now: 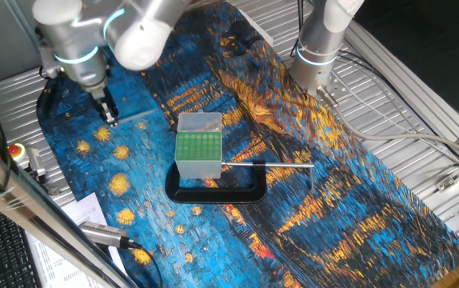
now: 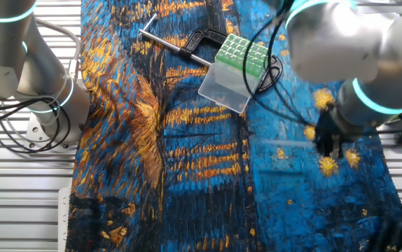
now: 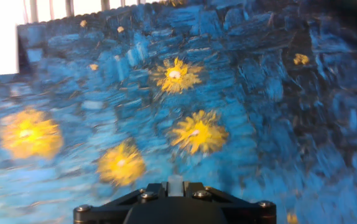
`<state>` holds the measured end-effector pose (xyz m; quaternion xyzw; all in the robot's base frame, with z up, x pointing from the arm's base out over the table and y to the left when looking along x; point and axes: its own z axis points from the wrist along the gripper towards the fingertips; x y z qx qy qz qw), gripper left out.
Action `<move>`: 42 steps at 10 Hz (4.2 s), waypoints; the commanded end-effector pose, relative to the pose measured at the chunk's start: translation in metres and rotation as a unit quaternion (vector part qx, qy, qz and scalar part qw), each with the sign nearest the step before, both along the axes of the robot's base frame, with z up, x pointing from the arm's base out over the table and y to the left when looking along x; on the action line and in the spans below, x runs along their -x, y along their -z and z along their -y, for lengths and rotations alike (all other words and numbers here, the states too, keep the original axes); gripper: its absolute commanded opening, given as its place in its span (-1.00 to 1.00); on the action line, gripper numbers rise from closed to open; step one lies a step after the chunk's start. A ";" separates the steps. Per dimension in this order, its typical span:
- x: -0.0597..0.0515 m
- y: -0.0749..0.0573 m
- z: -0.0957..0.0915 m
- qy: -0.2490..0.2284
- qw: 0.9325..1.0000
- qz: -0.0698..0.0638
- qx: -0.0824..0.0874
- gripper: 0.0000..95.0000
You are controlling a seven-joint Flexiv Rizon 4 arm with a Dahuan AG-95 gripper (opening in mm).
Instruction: Insert a large pipette tip into the holder for large pipette tips
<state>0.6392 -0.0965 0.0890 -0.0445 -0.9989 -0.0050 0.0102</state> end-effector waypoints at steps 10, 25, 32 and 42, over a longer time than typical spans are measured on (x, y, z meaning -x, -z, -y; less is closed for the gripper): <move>0.025 -0.075 -0.067 -0.042 0.998 0.044 -0.003 -1.00; 0.028 -0.116 -0.124 -0.323 0.944 0.059 -0.042 -1.00; 0.032 -0.134 -0.176 -0.483 0.870 0.082 -0.054 -1.00; 0.049 -0.170 -0.215 -0.670 0.691 0.202 -0.178 -1.00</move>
